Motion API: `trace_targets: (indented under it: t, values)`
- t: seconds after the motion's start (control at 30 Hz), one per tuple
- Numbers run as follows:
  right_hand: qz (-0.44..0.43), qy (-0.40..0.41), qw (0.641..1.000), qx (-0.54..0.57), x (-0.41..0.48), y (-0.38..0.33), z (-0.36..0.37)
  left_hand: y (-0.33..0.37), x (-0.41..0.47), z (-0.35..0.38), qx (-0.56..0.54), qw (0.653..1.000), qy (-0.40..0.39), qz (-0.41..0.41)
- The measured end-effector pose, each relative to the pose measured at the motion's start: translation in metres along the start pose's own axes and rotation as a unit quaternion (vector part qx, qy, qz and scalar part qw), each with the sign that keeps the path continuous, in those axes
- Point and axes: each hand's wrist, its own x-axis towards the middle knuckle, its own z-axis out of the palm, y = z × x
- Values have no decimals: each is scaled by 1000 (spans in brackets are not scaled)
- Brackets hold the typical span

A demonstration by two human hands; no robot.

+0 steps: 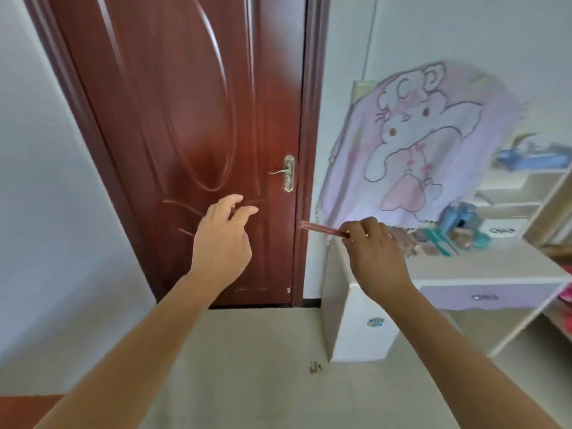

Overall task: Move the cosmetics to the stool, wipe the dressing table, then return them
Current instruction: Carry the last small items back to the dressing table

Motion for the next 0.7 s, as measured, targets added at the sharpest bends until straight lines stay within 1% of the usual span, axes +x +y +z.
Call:
trace_targets:
  t: [0.17,0.33,0.47,0.63,0.7]
  values:
    - [97,69,993,-19,-22,134,-49,133,56,58,-56,993,-22,99]
    - [163,94,981,-39,-31,244,-53,227,98,134,-97,981,-44,165]
    - [205,66,975,-51,-24,328,-34,280,136,214,-137,971,-67,187]
    - [242,1,968,-72,13,432,-7,337,201,313,-177,963,-112,171]
    - [243,-12,967,-81,30,466,0,359,227,344,-182,961,-126,166]
